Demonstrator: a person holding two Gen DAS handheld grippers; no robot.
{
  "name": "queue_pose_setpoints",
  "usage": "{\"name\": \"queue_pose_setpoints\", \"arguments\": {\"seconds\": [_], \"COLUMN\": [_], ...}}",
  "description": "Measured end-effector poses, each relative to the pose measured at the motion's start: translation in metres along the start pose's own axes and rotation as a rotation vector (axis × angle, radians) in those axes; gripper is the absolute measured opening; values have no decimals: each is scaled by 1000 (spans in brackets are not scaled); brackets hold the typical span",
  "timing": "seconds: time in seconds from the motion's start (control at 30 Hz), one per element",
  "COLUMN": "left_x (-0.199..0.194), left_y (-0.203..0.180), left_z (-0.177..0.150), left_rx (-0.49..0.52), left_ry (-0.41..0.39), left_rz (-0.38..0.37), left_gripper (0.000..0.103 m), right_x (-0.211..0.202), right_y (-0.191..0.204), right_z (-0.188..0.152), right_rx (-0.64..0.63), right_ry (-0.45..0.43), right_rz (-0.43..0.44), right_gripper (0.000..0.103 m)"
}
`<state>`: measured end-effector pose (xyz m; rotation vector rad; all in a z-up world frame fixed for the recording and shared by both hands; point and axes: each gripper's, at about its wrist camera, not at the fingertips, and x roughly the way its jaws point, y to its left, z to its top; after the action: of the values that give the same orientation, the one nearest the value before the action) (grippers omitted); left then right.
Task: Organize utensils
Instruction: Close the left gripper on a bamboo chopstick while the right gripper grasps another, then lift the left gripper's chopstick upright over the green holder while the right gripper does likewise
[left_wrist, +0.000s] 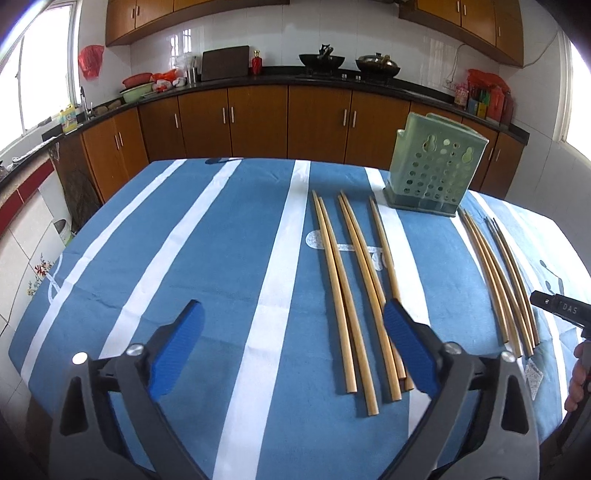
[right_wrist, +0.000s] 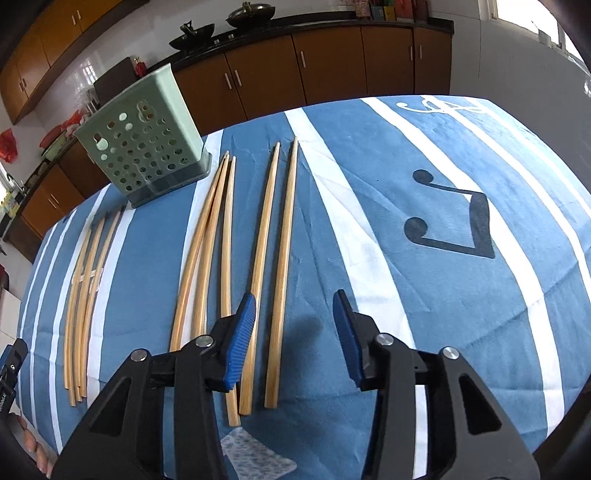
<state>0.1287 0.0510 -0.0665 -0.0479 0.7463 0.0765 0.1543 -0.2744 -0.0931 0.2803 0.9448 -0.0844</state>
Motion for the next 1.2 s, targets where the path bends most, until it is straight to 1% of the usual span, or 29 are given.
{"name": "queue_pose_setpoints", "arguments": {"seconds": [0.03, 0.07, 0.1, 0.13, 0.17, 0.2, 0.23, 0.27, 0.3, 0.33, 0.4, 0.43, 0.5, 0.53, 0.63, 0.67, 0.77, 0.97, 1.07, 1.2], "left_x": [4, 7, 11, 14, 18, 20, 24, 28, 31, 33, 39, 42, 47, 49, 52, 55, 66, 101, 108, 102], "left_y": [0, 0, 0, 0, 0, -1, -3, -5, -7, -10, -15, -17, -21, -22, -26, -27, -25, -1, 9, 10], "left_z": [1, 1, 2, 3, 3, 3, 4, 4, 5, 4, 3, 3, 1, 0, 0, 0, 8, 42, 49, 42], "left_rx": [0, 1, 0, 0, 3, 7, 15, 24, 31, 39, 58, 63, 72, 79, 99, 109, 127, 85, 73, 78], "left_ry": [11, 24, 32, 41, 54, 63, 77, 90, 99, 109, 138, 151, 176, 186, 198, 207, 197, 176, 171, 159], "left_rz": [0, -5, -12, -20, -31, -39, -51, -61, -68, -75, -83, -89, -96, -97, -106, -96, -67, -27, -46, -65], "left_gripper": [86, 82, 79, 76, 69, 63, 60, 54, 48, 46, 34, 32, 22, 20, 11, 9, 8, 8, 10, 10], "right_x": [4, 3, 5, 6, 6, 5, 5, 4, 5, 4, 4, 4, 5, 6, 8, 9, 13, 25, 25, 20], "right_y": [0, 3, 4, 2, -1, -5, -10, -12, -13, -14, -14, -13, -13, -12, -12, -13, -14, -29, -34, -32], "right_z": [1, -1, -1, 0, 0, 1, 1, 1, 2, 2, 1, 2, 3, 3, 6, 7, 13, 32, 34, 25], "right_rx": [-10, -32, -47, -50, -43, -28, -11, -5, -3, -2, -11, -15, -21, -21, -24, -27, -31, 1, 17, -6], "right_ry": [-2, -16, -22, -24, -32, -35, -37, -41, -43, -45, -47, -48, -49, -49, -46, -46, -49, -74, -74, -78], "right_rz": [-11, -33, -49, -63, -67, -60, -53, -64, -69, -69, -76, -80, -83, -82, -80, -82, -90, -103, -95, -98], "right_gripper": [33, 25, 22, 13, 9, 9, 8, 8, 8, 8, 8, 8, 8, 8, 8, 8, 8, 8, 8, 8]}}
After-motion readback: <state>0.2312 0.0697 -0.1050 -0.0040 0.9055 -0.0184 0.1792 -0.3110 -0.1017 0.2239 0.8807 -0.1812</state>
